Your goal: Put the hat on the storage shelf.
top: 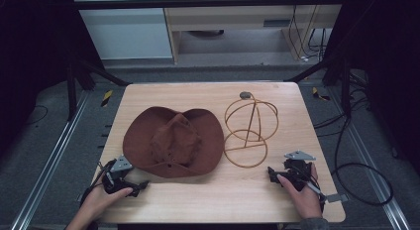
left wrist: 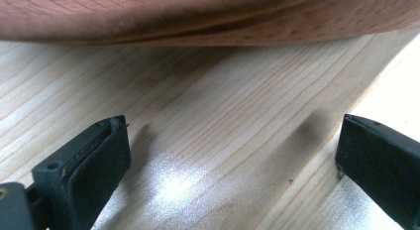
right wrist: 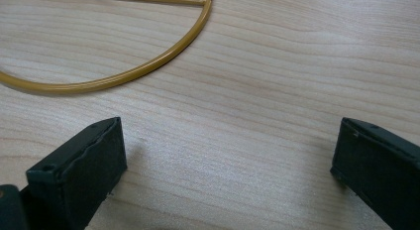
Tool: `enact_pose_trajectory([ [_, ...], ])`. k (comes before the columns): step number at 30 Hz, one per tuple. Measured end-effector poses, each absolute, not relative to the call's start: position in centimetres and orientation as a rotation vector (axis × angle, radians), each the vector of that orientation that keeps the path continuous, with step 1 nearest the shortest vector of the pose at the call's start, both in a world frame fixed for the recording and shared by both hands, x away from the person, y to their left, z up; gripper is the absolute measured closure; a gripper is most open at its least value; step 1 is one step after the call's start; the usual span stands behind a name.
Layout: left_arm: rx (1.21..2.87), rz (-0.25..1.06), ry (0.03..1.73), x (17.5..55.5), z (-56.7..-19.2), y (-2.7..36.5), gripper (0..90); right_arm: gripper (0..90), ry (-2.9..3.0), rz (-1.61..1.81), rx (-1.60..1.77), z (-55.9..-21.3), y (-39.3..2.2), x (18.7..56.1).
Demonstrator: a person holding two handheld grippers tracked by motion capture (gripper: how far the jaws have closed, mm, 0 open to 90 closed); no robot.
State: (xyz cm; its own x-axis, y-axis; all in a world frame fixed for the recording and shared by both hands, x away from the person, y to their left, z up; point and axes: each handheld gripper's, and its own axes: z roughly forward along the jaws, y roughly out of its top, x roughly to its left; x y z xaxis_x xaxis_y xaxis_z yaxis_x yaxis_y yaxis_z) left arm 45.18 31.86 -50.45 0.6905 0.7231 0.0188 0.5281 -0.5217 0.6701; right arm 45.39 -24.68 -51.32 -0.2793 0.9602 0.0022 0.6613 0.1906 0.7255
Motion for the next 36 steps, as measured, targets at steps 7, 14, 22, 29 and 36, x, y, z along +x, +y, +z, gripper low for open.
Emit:
enact_pose_trajectory([
  [7,2.250,0.392,0.953,45.2,-50.5,31.9,0.0,0.4,2.014,0.867,1.514,-51.3,-24.7,45.4],
  [14,2.283,0.368,0.932,45.1,-50.1,31.9,2.1,0.4,2.014,0.868,1.513,-51.3,-24.7,45.4],
  [22,2.259,0.370,0.916,44.2,-48.8,32.7,7.9,0.4,2.015,0.868,1.514,-51.3,-24.7,45.4],
  [29,2.182,0.376,0.930,44.0,-47.9,34.5,7.7,0.4,2.015,0.867,1.514,-51.3,-24.7,45.4],
  [36,2.077,0.376,0.956,43.6,-47.1,36.2,4.0,0.4,2.014,0.868,1.513,-51.3,-24.7,45.4],
])
